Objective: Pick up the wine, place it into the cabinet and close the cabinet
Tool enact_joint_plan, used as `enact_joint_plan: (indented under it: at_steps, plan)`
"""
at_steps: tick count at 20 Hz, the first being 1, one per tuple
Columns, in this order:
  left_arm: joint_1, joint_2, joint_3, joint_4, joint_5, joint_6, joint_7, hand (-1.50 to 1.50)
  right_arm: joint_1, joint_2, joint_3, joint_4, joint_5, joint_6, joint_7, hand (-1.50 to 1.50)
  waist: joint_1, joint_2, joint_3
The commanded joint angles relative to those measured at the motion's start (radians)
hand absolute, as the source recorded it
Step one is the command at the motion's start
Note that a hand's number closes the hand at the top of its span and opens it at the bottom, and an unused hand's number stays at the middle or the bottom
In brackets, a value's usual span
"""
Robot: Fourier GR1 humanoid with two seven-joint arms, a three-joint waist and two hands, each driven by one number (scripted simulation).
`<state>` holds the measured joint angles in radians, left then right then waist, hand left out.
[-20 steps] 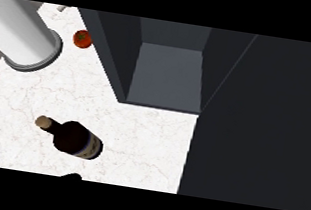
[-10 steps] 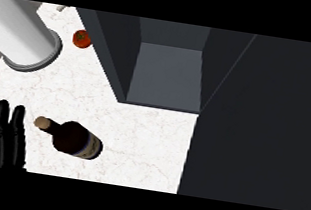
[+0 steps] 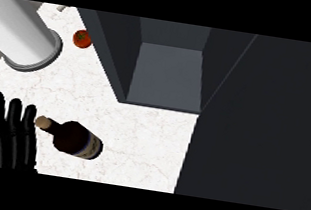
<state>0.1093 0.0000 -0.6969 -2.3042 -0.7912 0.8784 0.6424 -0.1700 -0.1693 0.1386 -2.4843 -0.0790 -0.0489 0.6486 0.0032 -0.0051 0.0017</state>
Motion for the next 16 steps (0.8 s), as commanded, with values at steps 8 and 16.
enact_joint_plan:
  at_steps: [8, 16]
  plan:
    - [-0.150, 0.000, 0.064, -0.061, -0.214, 0.001, 0.290, -1.50, -0.180, -0.048, -0.093, -0.120, -0.079, -0.050, 0.251, -1.50, -0.005, 0.000, -0.001]
    - [-0.162, 0.000, 0.133, 0.008, -0.228, 0.056, 0.297, -1.50, -0.268, -0.066, -0.126, -0.167, -0.080, -0.091, 0.394, -1.50, -0.010, 0.000, -0.002]
